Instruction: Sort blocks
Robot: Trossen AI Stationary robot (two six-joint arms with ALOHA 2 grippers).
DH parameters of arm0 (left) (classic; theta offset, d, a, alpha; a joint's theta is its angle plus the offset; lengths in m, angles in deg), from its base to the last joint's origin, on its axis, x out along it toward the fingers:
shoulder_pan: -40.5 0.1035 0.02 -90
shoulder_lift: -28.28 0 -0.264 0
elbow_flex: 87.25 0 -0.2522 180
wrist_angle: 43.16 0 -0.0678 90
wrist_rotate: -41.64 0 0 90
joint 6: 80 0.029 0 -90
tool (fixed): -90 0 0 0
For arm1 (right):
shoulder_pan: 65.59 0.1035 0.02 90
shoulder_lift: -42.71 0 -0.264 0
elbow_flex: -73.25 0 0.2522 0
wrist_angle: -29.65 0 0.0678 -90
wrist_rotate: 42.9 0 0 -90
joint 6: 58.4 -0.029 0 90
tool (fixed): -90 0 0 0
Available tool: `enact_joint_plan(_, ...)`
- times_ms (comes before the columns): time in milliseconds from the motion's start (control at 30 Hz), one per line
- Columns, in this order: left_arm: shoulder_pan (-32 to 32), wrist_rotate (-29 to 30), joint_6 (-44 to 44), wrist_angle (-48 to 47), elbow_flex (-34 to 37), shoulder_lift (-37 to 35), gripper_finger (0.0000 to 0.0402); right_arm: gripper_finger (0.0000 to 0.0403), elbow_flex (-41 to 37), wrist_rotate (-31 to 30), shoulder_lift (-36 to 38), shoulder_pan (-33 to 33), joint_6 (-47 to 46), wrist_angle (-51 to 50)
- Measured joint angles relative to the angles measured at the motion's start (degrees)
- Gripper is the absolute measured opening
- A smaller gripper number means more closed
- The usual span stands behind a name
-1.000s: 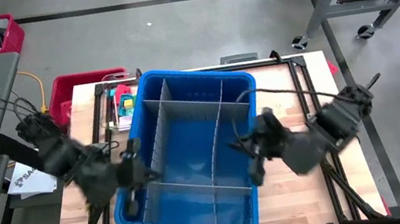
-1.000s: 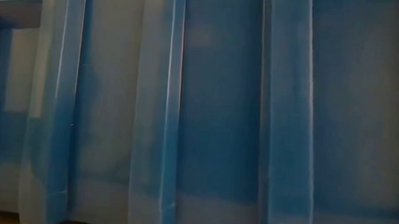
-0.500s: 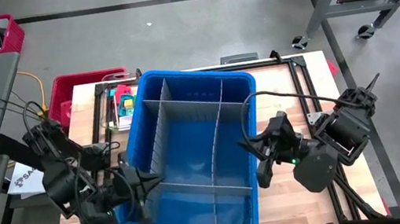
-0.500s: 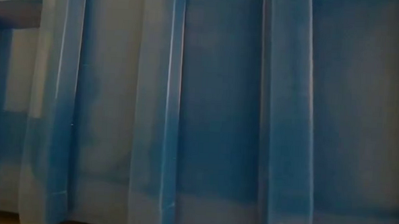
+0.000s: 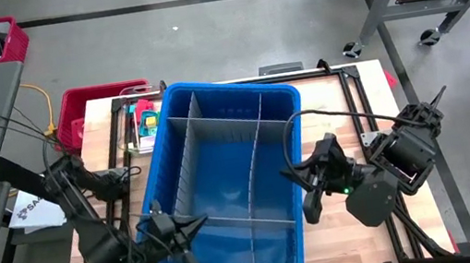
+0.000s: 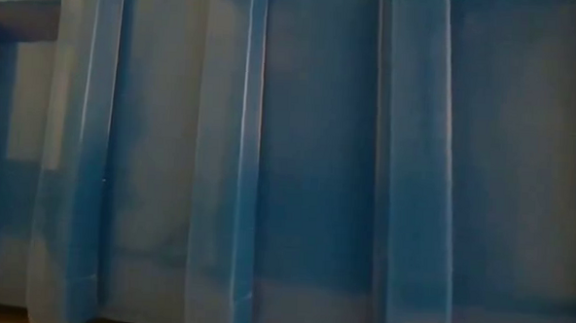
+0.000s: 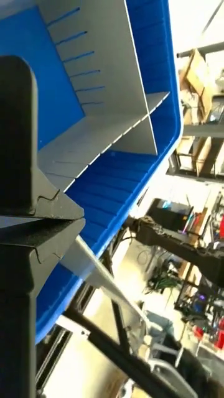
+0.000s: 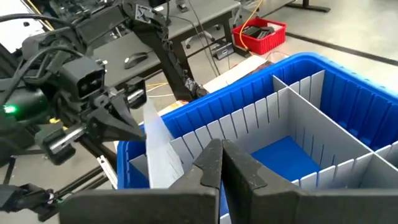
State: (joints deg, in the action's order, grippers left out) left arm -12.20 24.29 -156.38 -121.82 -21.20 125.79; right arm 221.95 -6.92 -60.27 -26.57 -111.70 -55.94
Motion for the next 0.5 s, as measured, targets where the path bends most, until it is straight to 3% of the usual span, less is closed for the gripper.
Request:
enact_joint_plan(233, 1.89, -1.05, -5.56, -6.76, -0.16, 1.67, 0.0, 0.0, 0.0, 1.36, 0.0, 0.0, -0.87, -0.02)
enact_joint_plan(500, 3.44, -8.52, -6.05, -9.52, 0.26, 2.88, 0.0, 0.0, 0.0, 2.04, -0.02, -0.02, -0.82, 0.02)
